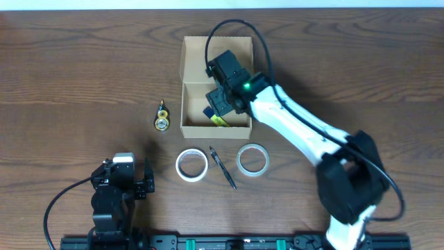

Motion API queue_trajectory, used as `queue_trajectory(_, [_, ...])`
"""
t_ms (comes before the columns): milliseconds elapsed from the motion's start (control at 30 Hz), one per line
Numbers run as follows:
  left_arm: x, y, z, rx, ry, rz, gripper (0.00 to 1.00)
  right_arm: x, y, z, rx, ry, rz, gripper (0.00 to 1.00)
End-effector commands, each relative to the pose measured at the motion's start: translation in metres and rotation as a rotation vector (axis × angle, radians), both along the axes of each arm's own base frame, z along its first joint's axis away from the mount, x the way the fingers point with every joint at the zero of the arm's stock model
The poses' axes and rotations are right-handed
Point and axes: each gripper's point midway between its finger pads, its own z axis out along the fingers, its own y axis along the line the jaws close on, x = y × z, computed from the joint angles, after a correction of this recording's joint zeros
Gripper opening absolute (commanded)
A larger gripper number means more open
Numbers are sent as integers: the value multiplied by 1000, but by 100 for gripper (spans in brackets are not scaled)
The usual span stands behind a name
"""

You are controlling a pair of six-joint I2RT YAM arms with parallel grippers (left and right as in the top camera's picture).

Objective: Pack container
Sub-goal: 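Carry the highlighter into the box and release it with the right gripper, then move the right gripper to the right clear tape roll and grasp it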

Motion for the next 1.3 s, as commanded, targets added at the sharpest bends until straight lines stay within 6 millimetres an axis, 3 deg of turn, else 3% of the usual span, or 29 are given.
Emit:
queue_trajectory(0, [-1,2,-5,14,9,9,95,4,5,61,72,-121,21,76])
queue_trajectory(167, [-1,2,-5,14,9,9,95,-13,-9,97,84,-145,25,99])
queue_trajectory(367, [-1,2,-5,14,9,9,96,-54,-47,115,69,-41,-72,99])
queue_trajectory(567, [-1,2,-5,14,9,9,96,-86,-98,109,-6,84,-169,99])
queue_trajectory(833, [-1,2,-5,14,9,9,95,-136,-128,55,-82,233,-132,99])
queue_trajectory(967, [-1,2,-5,14,9,9,95,-167,-145,6,-126,324,-150,99])
queue_trajectory(1267, [-1,2,-5,14,9,9,95,-194,-154,-56,-118,412,-201,99])
